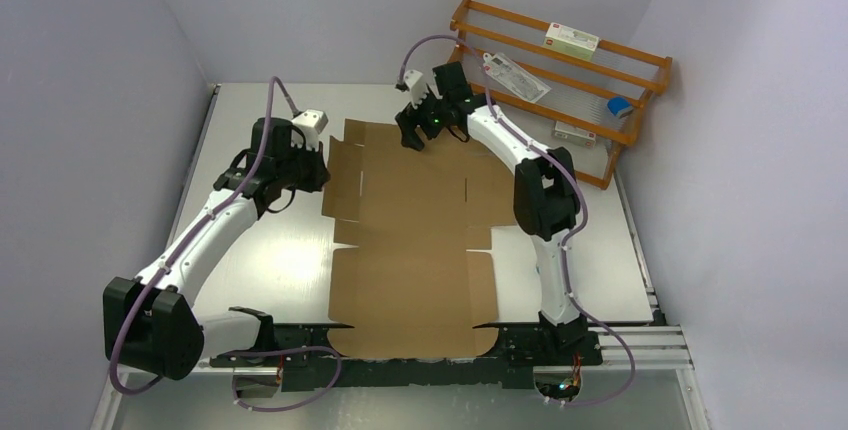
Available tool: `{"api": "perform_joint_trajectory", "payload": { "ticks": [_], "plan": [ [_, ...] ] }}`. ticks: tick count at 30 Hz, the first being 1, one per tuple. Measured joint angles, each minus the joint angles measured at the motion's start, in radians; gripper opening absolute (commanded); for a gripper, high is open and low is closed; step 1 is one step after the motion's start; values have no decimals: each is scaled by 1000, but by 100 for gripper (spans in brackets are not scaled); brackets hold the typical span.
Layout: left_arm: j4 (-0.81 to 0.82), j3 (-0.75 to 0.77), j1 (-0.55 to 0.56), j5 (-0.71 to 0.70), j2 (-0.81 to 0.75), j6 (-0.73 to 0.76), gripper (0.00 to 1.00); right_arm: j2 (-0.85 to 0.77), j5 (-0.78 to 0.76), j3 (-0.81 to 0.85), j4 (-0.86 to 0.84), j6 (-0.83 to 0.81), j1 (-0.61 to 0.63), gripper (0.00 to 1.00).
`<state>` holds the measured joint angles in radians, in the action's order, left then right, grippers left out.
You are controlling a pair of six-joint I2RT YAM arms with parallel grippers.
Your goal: Fold the paper box
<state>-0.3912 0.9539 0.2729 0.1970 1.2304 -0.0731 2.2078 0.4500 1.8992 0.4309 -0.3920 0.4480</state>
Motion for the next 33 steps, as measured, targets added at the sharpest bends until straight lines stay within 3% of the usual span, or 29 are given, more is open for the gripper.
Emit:
{"api": "perform_joint_trajectory", "payload": {
  "ticks": [4, 8, 12, 15, 18, 27, 33],
  "plan": [
    [1, 0, 2, -10, 0, 3, 5, 25, 34, 35, 77, -60, 0, 63],
    [0, -1, 4, -34, 3, 2, 5, 24, 64, 36, 109, -112, -2, 37],
    [-3, -1, 4, -64, 23, 0, 5, -2, 85, 7, 122, -134, -3, 24],
    [-5, -1, 5, -82, 44, -4, 7, -33, 86, -22, 137, -148, -2, 10],
    [-5, -1, 5, -98, 58, -13, 15, -55, 85, -34, 159, -167, 3, 1],
    [-37, -5, 5, -177, 91, -76, 59, -143, -48, -151, 100, -193, 54, 0],
    [-77, -48, 5, -228, 85, -169, 60, -205, -104, -187, 83, -194, 87, 0]
  ]
}}
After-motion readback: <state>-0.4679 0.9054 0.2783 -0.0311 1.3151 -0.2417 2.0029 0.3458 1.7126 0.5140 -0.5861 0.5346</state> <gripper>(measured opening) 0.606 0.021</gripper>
